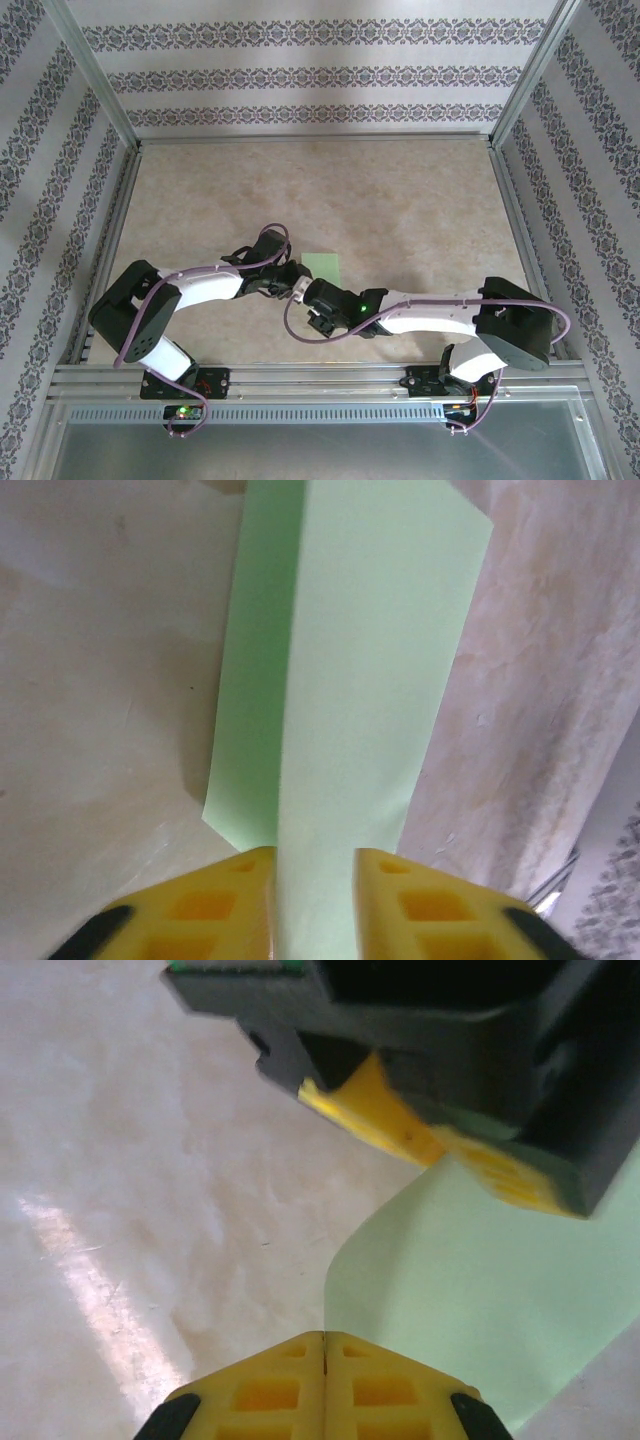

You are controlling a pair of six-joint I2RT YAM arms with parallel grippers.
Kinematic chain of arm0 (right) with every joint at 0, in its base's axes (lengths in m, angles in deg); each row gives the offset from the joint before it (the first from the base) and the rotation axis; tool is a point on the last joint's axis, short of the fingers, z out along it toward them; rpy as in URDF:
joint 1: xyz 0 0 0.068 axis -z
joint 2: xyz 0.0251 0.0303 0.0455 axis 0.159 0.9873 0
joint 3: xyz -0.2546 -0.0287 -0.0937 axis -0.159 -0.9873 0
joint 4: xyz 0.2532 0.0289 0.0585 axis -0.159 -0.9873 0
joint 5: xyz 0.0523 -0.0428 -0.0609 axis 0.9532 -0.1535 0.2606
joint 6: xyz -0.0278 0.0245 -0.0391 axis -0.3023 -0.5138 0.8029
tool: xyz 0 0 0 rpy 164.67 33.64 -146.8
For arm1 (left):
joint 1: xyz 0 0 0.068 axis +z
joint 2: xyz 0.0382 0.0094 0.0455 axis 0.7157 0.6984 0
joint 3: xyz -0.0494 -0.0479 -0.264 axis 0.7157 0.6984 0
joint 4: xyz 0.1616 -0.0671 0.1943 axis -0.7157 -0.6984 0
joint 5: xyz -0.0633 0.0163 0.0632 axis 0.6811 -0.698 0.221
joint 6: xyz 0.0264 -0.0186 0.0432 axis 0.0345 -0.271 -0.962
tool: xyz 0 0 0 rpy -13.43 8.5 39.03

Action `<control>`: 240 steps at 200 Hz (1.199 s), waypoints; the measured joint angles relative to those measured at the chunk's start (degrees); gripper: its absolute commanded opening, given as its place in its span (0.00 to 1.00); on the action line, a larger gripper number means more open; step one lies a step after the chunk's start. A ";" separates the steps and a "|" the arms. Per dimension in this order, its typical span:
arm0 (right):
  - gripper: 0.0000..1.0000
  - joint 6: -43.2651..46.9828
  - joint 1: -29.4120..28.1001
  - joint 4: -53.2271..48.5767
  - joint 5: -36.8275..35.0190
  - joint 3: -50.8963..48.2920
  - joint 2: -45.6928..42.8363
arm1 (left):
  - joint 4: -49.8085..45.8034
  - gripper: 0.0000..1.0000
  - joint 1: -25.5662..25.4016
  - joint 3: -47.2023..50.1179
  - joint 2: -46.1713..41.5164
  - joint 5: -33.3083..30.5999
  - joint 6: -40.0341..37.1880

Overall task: Fold a paper plane with a square sheet of paper (fold left side to right side)
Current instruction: Third fold the triangle at the center of the table.

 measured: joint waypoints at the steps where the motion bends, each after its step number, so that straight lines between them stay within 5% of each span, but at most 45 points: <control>1: 0.00 -0.15 0.13 0.02 0.48 -0.07 -0.07 | -0.50 0.33 0.17 0.00 -0.37 -0.04 -0.33; 39: 0.00 -4.42 5.81 1.01 11.58 -2.67 -0.46 | -6.43 0.21 5.05 -2.43 -8.22 -0.42 -4.76; 86: 0.00 -7.82 7.32 4.24 18.78 -3.58 -0.44 | -6.71 0.08 5.22 -7.39 -1.07 3.13 -8.33; 171: 0.00 -11.43 9.94 8.17 23.71 -5.55 -0.42 | -4.74 0.05 4.42 -14.08 16.57 9.22 -12.68; 240: 0.00 -14.03 13.81 8.94 25.79 -5.55 0.94 | -4.83 0.02 3.87 -16.41 19.67 10.45 -16.98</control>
